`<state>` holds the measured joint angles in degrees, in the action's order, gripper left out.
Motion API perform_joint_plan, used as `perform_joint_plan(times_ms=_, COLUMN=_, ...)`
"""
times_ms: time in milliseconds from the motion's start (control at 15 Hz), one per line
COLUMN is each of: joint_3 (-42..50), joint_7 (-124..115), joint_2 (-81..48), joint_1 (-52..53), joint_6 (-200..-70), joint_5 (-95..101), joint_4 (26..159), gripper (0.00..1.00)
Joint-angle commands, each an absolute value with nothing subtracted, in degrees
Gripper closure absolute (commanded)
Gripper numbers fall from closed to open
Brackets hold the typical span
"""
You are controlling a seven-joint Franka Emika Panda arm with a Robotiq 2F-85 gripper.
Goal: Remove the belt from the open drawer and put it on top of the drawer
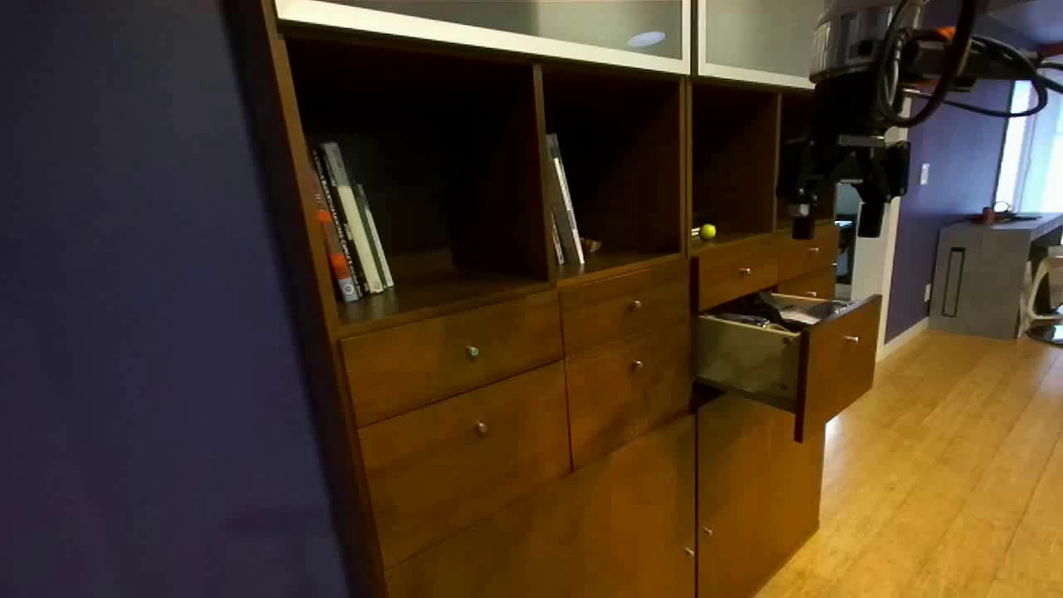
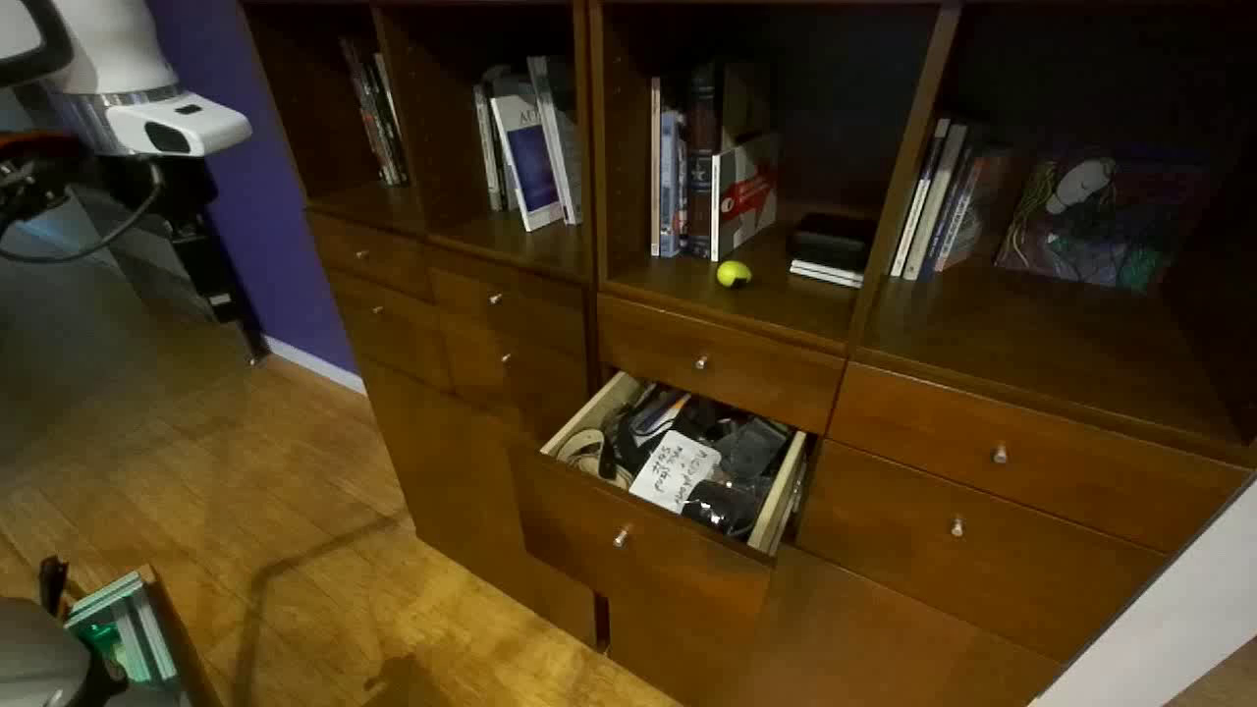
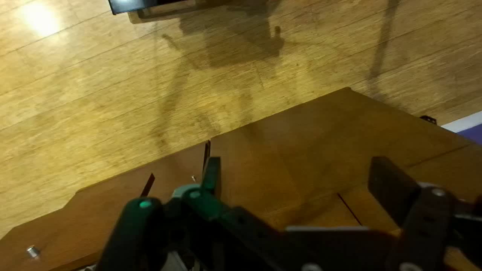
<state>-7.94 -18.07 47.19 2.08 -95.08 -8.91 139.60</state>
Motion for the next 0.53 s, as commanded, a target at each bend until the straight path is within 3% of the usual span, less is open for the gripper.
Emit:
perform_joint_plan(times_ms=0, joint_3=-8.3, joint_7=-17.7, joint_2=47.2, joint_1=1.4, joint_6=-94.9, joint_5=-9.2, joint_4=139.4, gripper=0.0)
perform_joint_plan(times_ms=467, joint_3=-7.1, joint_7=-16.8, joint_2=46.7, joint_1=1.3, joint_6=-94.3, joint_5=-9.7, joint_4=138.9, gripper=0.0)
